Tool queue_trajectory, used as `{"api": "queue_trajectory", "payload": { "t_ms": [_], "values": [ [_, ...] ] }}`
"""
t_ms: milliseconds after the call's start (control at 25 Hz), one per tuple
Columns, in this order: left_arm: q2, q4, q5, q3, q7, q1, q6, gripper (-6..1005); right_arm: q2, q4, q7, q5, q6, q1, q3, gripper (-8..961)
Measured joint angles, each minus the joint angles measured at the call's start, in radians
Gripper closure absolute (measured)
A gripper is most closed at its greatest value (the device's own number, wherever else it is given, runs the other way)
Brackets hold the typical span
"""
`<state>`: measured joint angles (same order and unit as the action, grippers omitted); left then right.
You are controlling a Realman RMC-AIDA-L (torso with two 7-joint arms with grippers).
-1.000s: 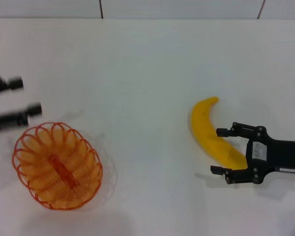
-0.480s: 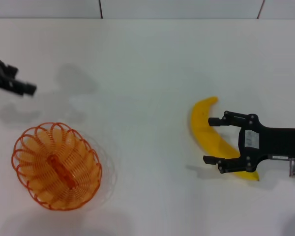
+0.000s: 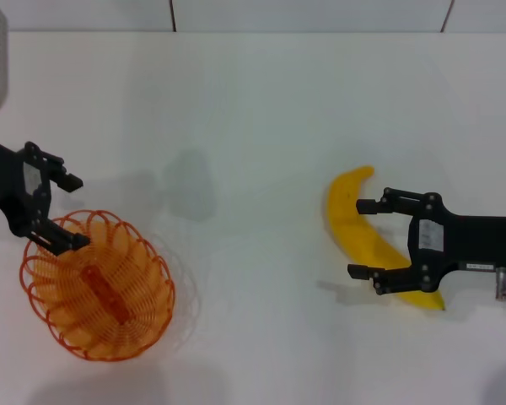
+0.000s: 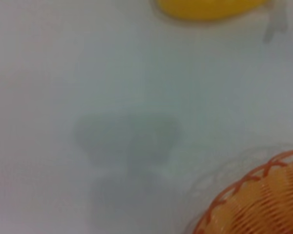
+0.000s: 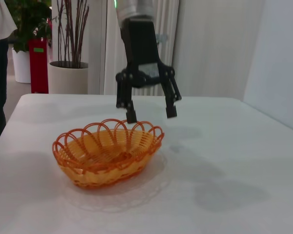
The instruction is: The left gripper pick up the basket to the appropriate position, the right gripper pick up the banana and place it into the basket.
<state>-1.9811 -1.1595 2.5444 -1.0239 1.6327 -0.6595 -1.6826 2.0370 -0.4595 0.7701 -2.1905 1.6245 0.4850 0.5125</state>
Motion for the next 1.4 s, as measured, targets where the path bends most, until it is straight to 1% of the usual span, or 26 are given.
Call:
{"api": "queue_trajectory", "payload": {
  "t_ms": [200, 280, 440, 680, 920, 1000, 1040, 1280, 1400],
  "values": [
    [-0.041, 0.025, 0.054, -0.007, -0.034, -0.003, 0.076, 185, 0.003, 0.001, 0.000, 0.000, 0.000, 0.006, 0.000, 62],
    [-0.047, 0.037, 0.052, -0.024, -0.046, -0.007, 0.100, 188, 0.003, 0.001, 0.000, 0.000, 0.000, 0.008, 0.000, 62],
    [-0.049, 0.085, 0.048, -0.078, -0.043, -0.024, 0.145, 193, 0.003, 0.001, 0.000, -0.002, 0.000, 0.017, 0.000, 62],
    [-0.048, 0.171, 0.056, -0.083, -0.038, -0.044, 0.197, 202, 0.003, 0.001, 0.012, -0.003, 0.000, 0.021, 0.000, 62],
    [-0.049, 0.174, 0.056, -0.088, -0.041, -0.048, 0.210, 210, 0.003, 0.002, 0.023, -0.003, -0.002, 0.022, 0.000, 62],
    [-0.049, 0.174, 0.056, -0.103, -0.038, -0.050, 0.214, 213, 0.003, 0.002, 0.023, -0.004, -0.003, 0.022, 0.000, 62],
    [-0.049, 0.174, 0.058, -0.129, -0.025, -0.051, 0.217, 215, 0.003, 0.002, 0.023, -0.005, -0.003, 0.022, 0.000, 62],
    [-0.048, 0.169, 0.093, -0.157, 0.048, -0.056, 0.243, 223, 0.003, 0.002, 0.024, -0.005, -0.002, 0.021, 0.000, 62],
    [-0.049, 0.165, 0.087, -0.159, 0.047, -0.057, 0.250, 345, 0.003, 0.002, 0.024, -0.004, -0.002, 0.018, 0.000, 62]
  ]
}}
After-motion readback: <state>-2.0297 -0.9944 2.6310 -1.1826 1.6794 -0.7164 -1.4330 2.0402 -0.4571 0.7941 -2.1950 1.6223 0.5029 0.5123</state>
